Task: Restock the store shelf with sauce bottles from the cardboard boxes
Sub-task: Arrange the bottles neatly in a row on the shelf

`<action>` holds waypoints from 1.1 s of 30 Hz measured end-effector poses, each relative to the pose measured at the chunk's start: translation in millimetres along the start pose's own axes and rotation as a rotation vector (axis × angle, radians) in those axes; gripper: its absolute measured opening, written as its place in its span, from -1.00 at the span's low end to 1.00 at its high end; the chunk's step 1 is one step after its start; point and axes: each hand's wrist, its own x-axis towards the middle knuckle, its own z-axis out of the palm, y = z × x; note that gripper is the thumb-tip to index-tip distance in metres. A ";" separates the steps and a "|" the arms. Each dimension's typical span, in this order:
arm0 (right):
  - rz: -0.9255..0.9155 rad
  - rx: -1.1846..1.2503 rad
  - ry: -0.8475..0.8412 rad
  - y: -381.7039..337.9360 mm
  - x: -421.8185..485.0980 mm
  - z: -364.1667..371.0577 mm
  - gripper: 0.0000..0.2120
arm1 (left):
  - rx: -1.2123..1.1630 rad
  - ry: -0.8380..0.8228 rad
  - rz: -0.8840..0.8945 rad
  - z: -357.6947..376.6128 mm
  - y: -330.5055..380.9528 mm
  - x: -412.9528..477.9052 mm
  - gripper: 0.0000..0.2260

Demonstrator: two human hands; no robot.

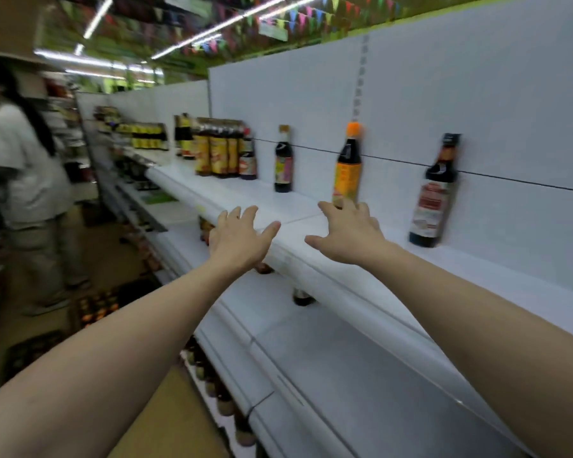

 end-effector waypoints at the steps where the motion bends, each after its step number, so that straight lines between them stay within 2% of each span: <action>1: -0.035 -0.002 -0.018 -19.6 14.9 11.1 -0.32 | 0.021 0.006 -0.024 -4.9 -24.5 7.5 -0.32; 9: -0.328 0.021 -0.039 -184.1 115.2 104.0 -0.29 | 0.142 -0.013 -0.244 -43.4 -208.8 44.6 -0.31; 16: -0.485 0.028 -0.242 -314.1 170.4 203.3 -0.25 | 0.213 -0.035 -0.459 -61.3 -357.4 48.7 -0.31; 23: -0.562 0.077 -0.447 -414.5 229.8 326.1 -0.22 | 0.256 -0.020 -0.685 -51.9 -492.5 52.3 -0.30; 33: -0.680 0.087 -0.696 -559.3 352.4 473.0 -0.23 | 0.300 -0.125 -0.921 -32.4 -663.2 124.0 -0.31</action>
